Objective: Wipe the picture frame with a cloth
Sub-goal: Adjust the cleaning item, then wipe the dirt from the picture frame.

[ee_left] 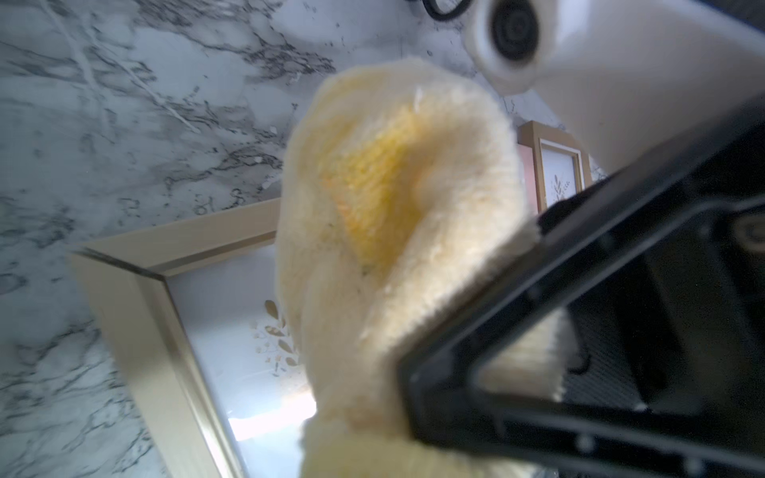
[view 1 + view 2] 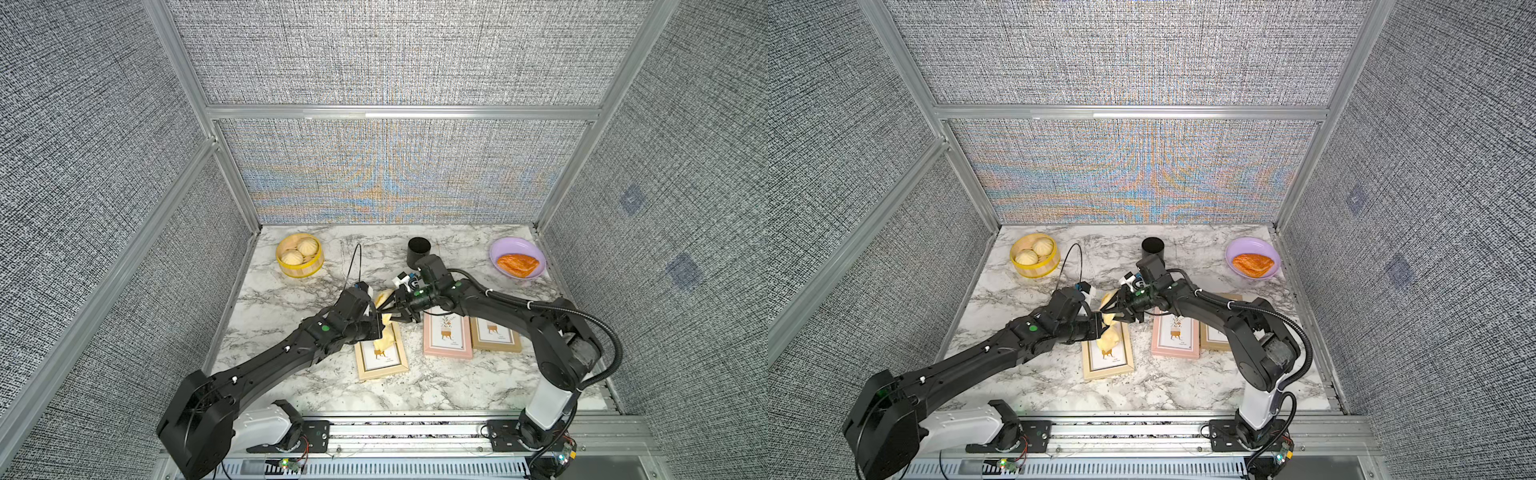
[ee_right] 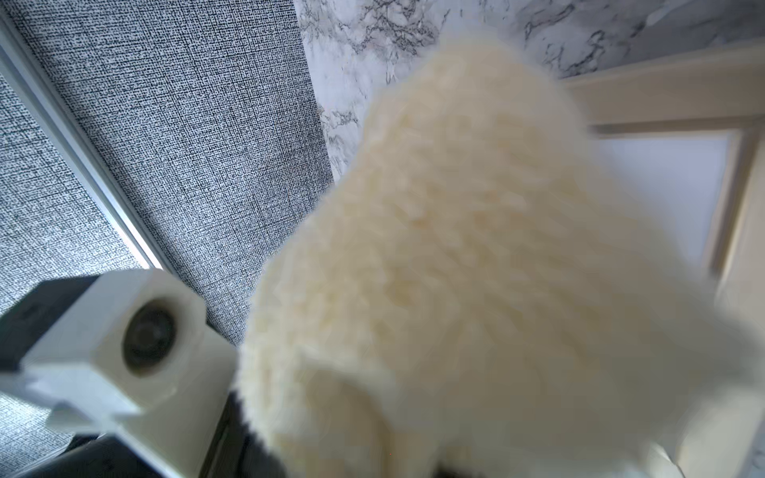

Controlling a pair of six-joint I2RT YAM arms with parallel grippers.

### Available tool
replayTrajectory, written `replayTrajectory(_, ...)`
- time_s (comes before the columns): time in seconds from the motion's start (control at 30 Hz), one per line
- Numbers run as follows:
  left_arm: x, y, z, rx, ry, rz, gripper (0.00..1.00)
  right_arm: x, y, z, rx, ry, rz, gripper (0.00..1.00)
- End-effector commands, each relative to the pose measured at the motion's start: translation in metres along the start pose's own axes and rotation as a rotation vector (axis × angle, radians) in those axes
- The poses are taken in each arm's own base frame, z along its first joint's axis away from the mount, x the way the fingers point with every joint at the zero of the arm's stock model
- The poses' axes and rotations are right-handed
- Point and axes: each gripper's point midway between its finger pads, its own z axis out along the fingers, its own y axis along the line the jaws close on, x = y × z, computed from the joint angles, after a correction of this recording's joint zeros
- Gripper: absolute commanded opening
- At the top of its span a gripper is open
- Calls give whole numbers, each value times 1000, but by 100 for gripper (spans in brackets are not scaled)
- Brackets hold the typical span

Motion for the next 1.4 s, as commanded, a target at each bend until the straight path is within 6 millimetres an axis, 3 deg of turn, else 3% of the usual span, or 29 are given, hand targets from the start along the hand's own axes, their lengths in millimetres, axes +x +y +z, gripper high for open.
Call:
replayTrajectory(0.0,-31,-3,-18,-11,-155,34,0,27,-37,-13,138,90,90,43)
replayTrajectory(0.2,-5,11,-41,-70,-40,50,0,27,-53,-36,259,60,32,55)
replayTrajectory(0.47,23,27,-65,-152,97,70,0,29,-71,-38,404,55,-56,60)
replayTrajectory(0.6,40,40,-67,-205,175,47,0,32,-79,-31,483,64,-111,62)
replayTrajectory(0.73,54,49,-55,-222,231,28,0,27,-88,-17,583,54,-185,63)
replayTrajectory(0.9,58,48,-27,-219,316,40,0,11,-93,1,641,14,-240,63)
replayTrajectory(1.07,64,60,2,-304,462,55,0,-5,-109,9,745,-23,-256,64)
replayTrajectory(1.37,57,72,36,-339,472,33,0,-15,-129,29,749,-52,-267,64)
